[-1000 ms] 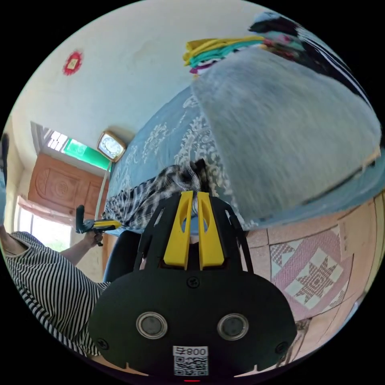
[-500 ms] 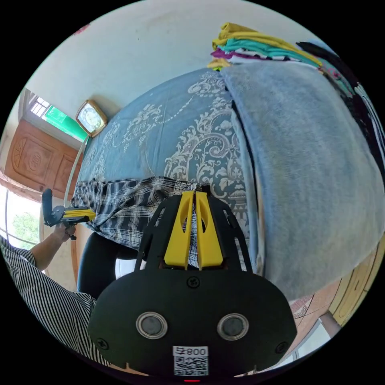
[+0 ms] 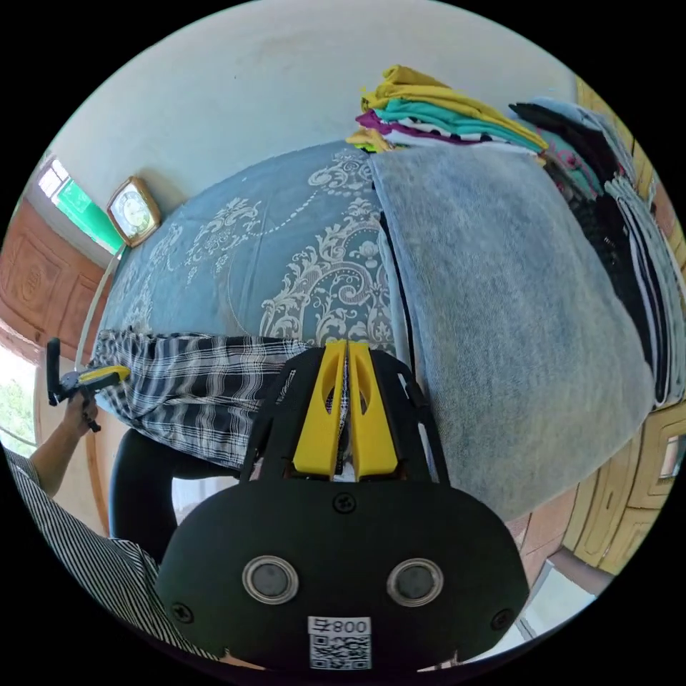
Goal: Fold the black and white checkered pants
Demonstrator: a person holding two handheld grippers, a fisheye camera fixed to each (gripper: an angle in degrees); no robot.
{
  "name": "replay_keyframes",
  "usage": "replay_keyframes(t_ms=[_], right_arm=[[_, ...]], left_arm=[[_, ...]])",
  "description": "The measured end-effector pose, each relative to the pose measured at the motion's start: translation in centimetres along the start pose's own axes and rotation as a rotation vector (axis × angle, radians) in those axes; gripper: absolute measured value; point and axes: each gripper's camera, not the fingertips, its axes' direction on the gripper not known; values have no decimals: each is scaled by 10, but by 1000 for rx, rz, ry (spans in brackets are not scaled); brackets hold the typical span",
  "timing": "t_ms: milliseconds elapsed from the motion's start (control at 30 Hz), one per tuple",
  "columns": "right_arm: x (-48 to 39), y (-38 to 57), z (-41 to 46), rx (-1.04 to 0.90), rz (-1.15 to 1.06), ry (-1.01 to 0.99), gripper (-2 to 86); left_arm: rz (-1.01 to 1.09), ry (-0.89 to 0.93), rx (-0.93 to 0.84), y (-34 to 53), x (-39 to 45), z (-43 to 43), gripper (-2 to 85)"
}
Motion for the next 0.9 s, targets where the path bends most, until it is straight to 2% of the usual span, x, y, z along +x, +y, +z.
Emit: replay_keyframes(t_ms=[133, 300, 367, 433, 533, 600, 700, 800, 900], right_arm=[[-22, -14, 2, 0, -33, 48, 4], [-54, -28, 9, -1, -110, -113, 6], [-82, -37, 23, -62, -207, -232, 10], [-107, -44, 37, -120, -276, -301, 15], [-155, -52, 52, -173, -414, -446, 20], [-188, -54, 64, -212, -513, -507, 22], [-241, -52, 84, -293, -665, -599, 23], [-277, -45, 100, -371, -772, -614, 21], [-288, -39, 102, -387, -813, -662, 17]], left_arm=[[-148, -136, 46, 8, -42, -23, 3], [-297, -239, 53, 10, -93, -35, 6], [-368, -235, 16, 11, -115, -35, 11], [-383, -176, 79, 12, -123, -47, 20], [-296, -45, 163, 9, -129, -63, 57], [-281, -70, 106, 2, -135, -60, 69], [-256, -225, -79, -3, -144, -44, 47], [-270, -221, 37, 16, -147, -66, 22], [-333, -97, 184, 47, -159, -94, 13]])
